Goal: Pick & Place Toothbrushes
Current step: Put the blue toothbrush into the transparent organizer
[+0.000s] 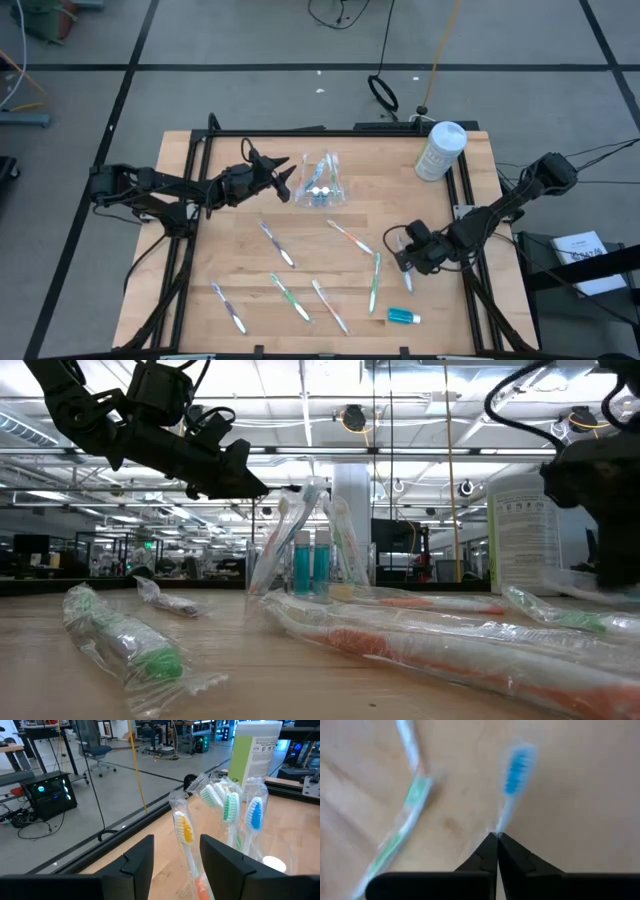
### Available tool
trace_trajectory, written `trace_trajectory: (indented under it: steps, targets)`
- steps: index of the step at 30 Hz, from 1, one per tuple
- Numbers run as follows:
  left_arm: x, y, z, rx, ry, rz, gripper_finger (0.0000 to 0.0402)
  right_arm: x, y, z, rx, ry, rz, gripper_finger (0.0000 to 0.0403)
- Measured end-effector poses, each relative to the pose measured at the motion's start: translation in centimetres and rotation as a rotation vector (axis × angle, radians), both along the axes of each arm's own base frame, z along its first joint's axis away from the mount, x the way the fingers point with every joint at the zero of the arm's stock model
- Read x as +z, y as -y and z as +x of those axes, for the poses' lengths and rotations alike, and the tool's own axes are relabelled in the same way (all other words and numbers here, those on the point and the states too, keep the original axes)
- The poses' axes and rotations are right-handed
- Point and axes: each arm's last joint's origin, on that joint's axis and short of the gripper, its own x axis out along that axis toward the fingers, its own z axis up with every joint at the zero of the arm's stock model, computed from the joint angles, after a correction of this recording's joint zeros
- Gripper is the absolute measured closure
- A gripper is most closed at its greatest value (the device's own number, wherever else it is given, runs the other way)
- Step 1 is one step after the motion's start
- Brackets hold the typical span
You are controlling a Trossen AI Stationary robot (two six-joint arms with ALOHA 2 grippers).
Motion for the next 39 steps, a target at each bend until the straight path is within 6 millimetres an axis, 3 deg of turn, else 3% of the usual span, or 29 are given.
trace_trajectory:
  steps: [6, 11, 15, 18, 21, 24, 27, 30, 34, 39]
  targets:
    - [-0.1, 0.0, 0.0, 0.003, 0.005, -0.019, 0.0236, 2.1, 2.2, 0.4, -0.007, 0.203, -0.277, 0.0403]
    - [-0.1, 0.1, 0.0, -0.004, 0.021, -0.040, 0.0236, 5.0, 4.2, 1.7, -0.028, 0.411, -0.626, 0.0403]
    - [-0.1, 0.1, 0.0, 0.002, 0.048, -0.077, 0.0236, 7.2, 5.7, 3.4, -0.197, 0.468, -0.990, 0.0403]
    - [-0.1, 0.2, 0.1, -0.007, 0.048, -0.087, 0.0236, 8.3, 7.0, 5.2, -0.275, 0.465, -1.129, 0.0403]
    - [-0.3, 0.5, 0.1, -0.036, 0.021, -0.092, 0.0236, 8.5, 8.3, 7.3, -0.183, 0.533, -1.187, 0.0403]
    - [-0.6, 0.9, 0.1, -0.054, -0.008, -0.102, 0.0236, 7.7, 9.6, 9.2, -0.055, 0.617, -1.225, 0.0403]
    - [-1.0, 1.2, 0.1, -0.060, -0.039, -0.129, 0.0236, 6.6, 11.1, 10.3, -0.048, 0.638, -1.254, 0.0403]
    - [-1.5, 1.6, 0.1, -0.071, -0.083, -0.143, 0.0236, 5.2, 12.5, 10.9, -0.074, 0.579, -1.275, 0.0403]
    - [-1.6, 2.0, 0.2, -0.081, -0.093, -0.145, 0.0236, 3.6, 13.5, 11.4, -0.058, 0.603, -1.173, 0.0403]
    - [-1.6, 2.1, 0.2, -0.069, -0.093, -0.140, 0.0236, 3.5, 13.9, 11.5, -0.018, 0.658, -1.121, 0.0403]
